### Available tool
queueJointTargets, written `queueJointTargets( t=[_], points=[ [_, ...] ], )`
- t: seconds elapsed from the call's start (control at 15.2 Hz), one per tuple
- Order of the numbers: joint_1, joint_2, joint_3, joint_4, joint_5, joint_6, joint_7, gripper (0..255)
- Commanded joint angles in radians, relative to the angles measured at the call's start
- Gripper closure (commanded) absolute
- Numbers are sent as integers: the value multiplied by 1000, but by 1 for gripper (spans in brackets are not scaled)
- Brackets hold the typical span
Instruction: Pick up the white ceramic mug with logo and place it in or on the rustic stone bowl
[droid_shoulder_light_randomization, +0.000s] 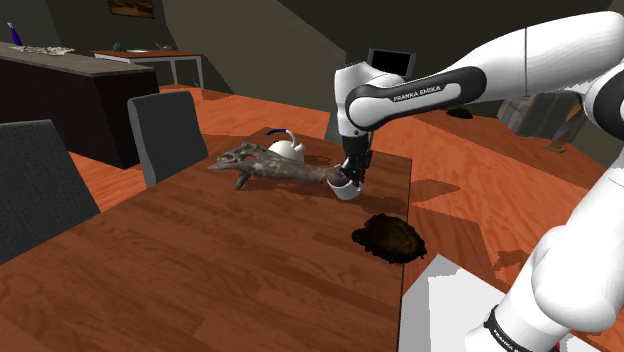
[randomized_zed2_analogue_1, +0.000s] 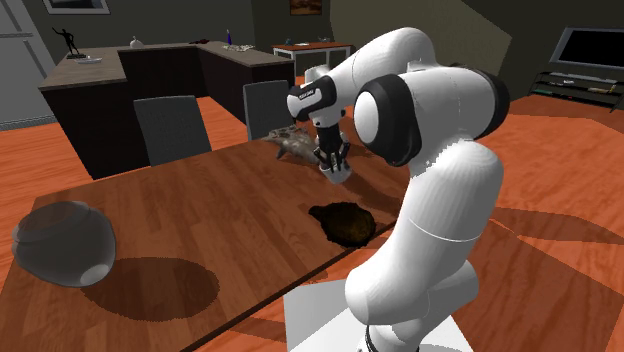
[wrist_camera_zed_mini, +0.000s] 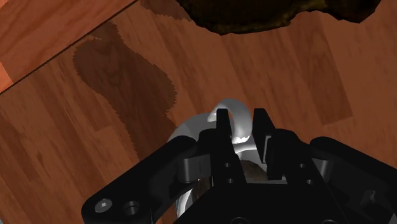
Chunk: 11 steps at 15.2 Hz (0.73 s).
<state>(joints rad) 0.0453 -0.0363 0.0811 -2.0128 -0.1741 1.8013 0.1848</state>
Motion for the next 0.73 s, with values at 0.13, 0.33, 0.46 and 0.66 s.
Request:
queueJointTargets(
  t=[0.13,0.33,0.46,0.66],
  points=[
    [0,-11,0,44,3,-54,-9,255],
    [0,-17,0,77,4,-93,-16,255],
    [0,-20,1,101,5,-119,-20,255],
    [0,-22,1,138,6,-158,-26,255]
  ],
)
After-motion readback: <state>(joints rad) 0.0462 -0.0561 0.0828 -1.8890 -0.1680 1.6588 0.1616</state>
